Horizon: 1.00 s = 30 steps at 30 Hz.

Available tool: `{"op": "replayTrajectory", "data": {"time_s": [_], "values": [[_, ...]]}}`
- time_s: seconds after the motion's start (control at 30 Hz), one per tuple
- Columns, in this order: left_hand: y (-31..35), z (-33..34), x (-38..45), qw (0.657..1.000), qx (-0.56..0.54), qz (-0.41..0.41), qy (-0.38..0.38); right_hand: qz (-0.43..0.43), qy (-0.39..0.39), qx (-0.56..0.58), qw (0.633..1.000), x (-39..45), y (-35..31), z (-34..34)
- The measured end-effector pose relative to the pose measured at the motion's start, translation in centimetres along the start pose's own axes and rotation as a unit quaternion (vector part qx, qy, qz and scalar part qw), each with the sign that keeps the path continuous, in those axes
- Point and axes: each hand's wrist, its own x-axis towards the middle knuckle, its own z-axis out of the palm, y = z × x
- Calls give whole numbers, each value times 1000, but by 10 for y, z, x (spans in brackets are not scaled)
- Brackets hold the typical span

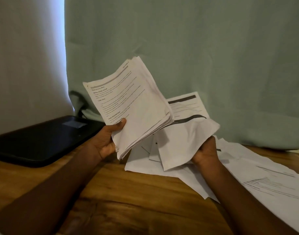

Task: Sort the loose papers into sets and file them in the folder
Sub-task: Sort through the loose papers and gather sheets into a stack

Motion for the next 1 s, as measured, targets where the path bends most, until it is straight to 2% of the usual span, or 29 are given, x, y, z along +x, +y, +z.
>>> {"op": "replayTrajectory", "data": {"time_s": [0.13,0.2,0.33,0.47,0.57,0.63,0.73,0.8,0.9,1.0], "values": [[0,1,-1,999,26,-7,19,-5,150,-4,989,16,-7,-16],[-1,1,0,999,20,-5,39,-1,184,-36,982,24,-6,-23],[-1,3,-1,999,1,17,45,53,157,-86,982,23,3,-21],[4,-3,-1,1000,-21,16,8,117,138,-138,974,18,24,-11],[4,-2,3,999,-31,20,14,135,95,-258,952,8,37,-6],[4,-1,2,998,-55,13,-2,108,52,-429,895,2,46,-4],[5,1,3,998,-31,46,-1,-4,5,-658,753,3,52,-3],[6,1,3,998,-7,61,18,-76,37,-710,699,5,42,-1],[5,0,2,999,2,51,2,-158,67,-773,611,0,6,0],[2,-1,5,999,31,41,-5,-104,81,-850,511,2,-29,-14]]}}
